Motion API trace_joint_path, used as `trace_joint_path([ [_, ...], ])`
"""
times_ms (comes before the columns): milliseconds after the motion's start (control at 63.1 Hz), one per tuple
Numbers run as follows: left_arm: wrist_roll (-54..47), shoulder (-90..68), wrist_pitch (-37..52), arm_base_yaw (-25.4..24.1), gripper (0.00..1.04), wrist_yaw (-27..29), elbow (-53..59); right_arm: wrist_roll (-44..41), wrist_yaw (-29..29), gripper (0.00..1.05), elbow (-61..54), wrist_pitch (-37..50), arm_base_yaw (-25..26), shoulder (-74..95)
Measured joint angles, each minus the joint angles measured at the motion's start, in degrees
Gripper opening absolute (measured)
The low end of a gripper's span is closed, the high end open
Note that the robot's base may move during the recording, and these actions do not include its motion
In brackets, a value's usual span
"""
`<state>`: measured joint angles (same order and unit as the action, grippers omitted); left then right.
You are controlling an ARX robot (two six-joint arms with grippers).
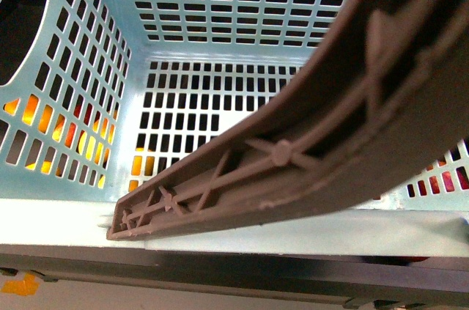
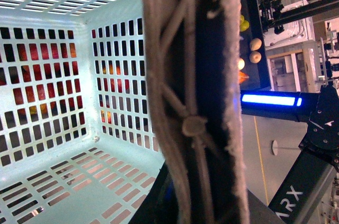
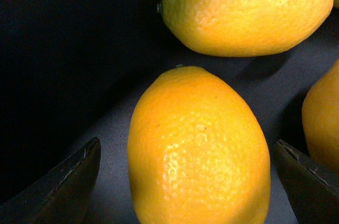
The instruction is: Pick lemon and mango into basket
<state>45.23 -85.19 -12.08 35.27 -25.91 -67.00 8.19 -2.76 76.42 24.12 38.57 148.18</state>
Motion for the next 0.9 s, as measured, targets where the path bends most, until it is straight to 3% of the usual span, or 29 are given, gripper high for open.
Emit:
trace_joint_path([
  [508,0.0,0.0,0.0,0.0,0.05,0.0,0.0,2.4,0.0,0.95,2.5,-1.8,-0.1,1.1],
  [730,0.0,0.0,0.0,0.0,0.05,0.0,0.0,2.8,-0.1,0.70,2.5,-2.9,0.3,1.2],
  [904,0.0,0.0,0.0,0.0,0.05,0.0,0.0,3.9,-0.6,0.64,2.1,-2.7,0.7,1.0],
])
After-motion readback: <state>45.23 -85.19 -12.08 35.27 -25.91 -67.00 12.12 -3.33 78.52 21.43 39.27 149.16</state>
